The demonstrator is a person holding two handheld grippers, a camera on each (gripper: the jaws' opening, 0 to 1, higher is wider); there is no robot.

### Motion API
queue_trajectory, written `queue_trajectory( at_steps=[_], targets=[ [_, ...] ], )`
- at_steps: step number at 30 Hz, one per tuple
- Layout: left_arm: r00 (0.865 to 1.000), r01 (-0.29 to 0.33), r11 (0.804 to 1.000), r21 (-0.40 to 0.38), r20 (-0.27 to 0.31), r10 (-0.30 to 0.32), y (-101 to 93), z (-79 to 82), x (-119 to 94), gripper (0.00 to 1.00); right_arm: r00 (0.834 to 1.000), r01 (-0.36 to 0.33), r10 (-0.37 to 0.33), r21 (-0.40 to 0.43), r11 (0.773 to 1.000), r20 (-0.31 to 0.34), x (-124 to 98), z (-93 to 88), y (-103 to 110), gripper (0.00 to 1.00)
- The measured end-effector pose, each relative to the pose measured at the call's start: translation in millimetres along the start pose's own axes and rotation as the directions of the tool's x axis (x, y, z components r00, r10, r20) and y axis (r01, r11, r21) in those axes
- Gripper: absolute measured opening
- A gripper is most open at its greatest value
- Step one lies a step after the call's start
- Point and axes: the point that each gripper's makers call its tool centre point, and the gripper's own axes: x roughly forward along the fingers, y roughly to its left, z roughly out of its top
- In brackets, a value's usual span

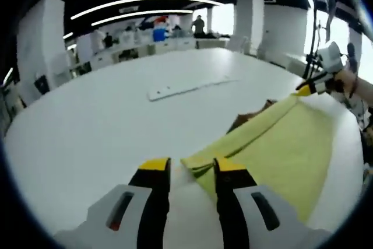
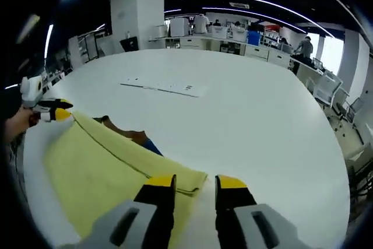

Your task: Fold the garment on the visible template until the final outline fits inside the template.

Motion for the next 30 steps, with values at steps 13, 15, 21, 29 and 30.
queue_trajectory(
  at_steps=[13, 15, 21, 29, 30],
  targets=[
    [0.998, 0.016, 0.976, 0.218, -0.063, -0.002, 1.7, -11.2, 18.4, 0.25, 0.999, -0.009, -0.003, -0.291, 0.957, -0.041, 11.3, -16.3, -10.8, 0.23],
    [0.998, 0.016, 0.974, 0.224, -0.068, 0.0, 1.7, -14.1, 22.1, 0.22, 1.0, -0.009, 0.0, -0.314, 0.949, -0.028, 14.6, -13.4, -10.7, 0.21],
    [0.998, 0.012, 0.947, 0.32, -0.06, 0.007, 5.6, -9.0, 30.6, 0.16, 0.999, -0.017, 0.023, -0.258, 0.966, 0.022, 23.7, -5.2, -9.0, 0.16],
    [0.997, -0.042, 0.976, 0.214, -0.053, 0.055, 14.8, -4.7, 43.4, 0.1, 0.995, -0.003, 0.01, -0.078, 0.997, 0.096, 40.1, 6.4, -9.3, 0.09],
    [0.996, -0.053, 0.982, 0.18, -0.055, 0.064, 15.6, -5.5, 44.3, 0.1, 0.995, -0.002, 0.008, -0.061, 0.998, 0.099, 41.3, 6.7, -10.2, 0.09]
  ],
)
